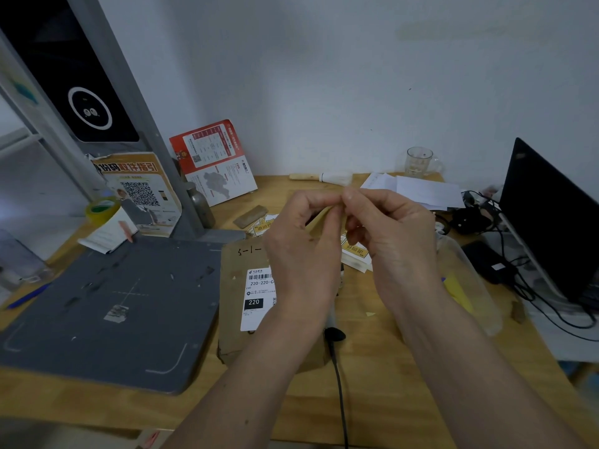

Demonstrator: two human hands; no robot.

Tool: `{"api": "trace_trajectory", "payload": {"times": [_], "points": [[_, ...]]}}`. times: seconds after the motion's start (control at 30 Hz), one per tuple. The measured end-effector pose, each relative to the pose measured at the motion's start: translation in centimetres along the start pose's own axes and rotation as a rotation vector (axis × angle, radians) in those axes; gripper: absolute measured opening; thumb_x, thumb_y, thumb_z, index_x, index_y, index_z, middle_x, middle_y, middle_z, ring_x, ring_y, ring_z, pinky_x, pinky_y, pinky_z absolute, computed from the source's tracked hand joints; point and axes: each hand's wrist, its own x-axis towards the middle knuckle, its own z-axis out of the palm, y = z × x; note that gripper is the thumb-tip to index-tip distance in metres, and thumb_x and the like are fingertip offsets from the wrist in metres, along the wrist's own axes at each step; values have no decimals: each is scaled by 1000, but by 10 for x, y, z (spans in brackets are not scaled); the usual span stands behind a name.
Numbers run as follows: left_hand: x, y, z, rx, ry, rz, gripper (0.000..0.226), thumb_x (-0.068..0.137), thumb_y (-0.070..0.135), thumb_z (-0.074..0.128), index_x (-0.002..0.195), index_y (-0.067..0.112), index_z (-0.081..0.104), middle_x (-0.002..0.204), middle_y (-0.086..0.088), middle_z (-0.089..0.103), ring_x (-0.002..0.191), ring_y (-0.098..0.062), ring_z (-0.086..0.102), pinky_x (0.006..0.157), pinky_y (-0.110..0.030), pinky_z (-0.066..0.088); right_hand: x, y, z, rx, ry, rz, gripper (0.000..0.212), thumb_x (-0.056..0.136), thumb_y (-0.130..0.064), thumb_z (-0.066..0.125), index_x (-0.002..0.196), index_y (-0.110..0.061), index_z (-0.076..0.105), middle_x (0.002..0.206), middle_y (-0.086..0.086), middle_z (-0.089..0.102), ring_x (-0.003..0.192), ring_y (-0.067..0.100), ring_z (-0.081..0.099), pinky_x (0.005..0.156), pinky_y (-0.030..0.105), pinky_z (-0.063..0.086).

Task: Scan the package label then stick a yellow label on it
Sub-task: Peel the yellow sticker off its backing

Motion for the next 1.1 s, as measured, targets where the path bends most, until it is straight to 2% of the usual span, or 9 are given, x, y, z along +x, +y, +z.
{"api": "trace_trajectory", "payload": {"times": [0.4,0.87,1.0,1.1], "points": [[2,-2,-5,-90,12,-85,6,85,13,69,83,18,71,82,10,74,81,2,67,69,-8,50,-2,5,5,16,15,-26,7,81,-9,70,76,-9,74,58,4,59,53,12,50,50,19,44],[7,-4,-6,-148,23,-113,6,83,9,71,83,15,71,80,5,74,77,0,68,63,-6,48,-3,3,10,-41,11,-79,18,82,-2,67,73,-16,74,56,0,61,54,14,50,50,21,45],[10,-5,-6,-207,5,-154,10,82,9,71,90,15,74,83,2,76,79,-3,70,64,-9,51,-2,4,9,-214,65,-251,19,81,-4,70,80,-23,74,69,2,66,63,11,56,59,21,49],[11,-6,-7,-244,-40,-181,18,84,7,68,99,13,75,94,2,76,91,-6,70,79,-18,55,-2,6,8,-399,97,-440,28,81,-6,70,83,-34,70,76,-8,62,68,2,57,63,14,45]]}}
